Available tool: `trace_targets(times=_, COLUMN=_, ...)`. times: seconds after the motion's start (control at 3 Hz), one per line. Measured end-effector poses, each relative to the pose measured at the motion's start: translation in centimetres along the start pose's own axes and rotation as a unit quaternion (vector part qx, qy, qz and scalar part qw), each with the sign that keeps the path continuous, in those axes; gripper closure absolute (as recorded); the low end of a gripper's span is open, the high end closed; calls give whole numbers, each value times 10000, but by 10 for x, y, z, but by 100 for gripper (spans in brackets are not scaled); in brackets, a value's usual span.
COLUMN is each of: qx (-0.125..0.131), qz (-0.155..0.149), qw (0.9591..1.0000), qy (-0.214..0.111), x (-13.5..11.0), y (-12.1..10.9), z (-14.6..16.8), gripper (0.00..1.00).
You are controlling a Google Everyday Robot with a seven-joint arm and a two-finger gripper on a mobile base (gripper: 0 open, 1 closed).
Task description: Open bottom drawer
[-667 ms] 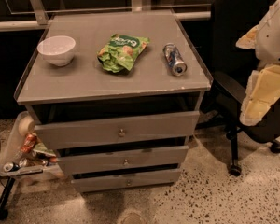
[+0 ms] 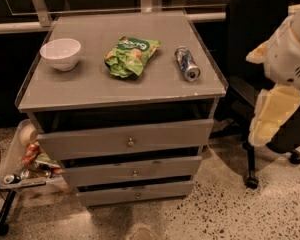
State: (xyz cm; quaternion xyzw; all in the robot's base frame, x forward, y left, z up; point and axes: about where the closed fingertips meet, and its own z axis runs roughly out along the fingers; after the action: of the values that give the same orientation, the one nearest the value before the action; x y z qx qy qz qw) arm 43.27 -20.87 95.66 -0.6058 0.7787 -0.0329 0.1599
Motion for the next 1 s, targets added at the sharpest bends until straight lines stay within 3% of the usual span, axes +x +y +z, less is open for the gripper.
trace_targets(times=0.33, qx=-217, qz=18, qw=9997, qy=-140, x=-11, y=28, z=53, gripper=0)
trace_targets(times=0.67, qx=-567, qz=43, qw=9983, qy=-124, x=-20, y=54, z=126, gripper=0)
trace_targets(times=1.0, qx=-1011, qz=229, qw=9945, qy=-161, x=-26, y=72, z=193, gripper=0)
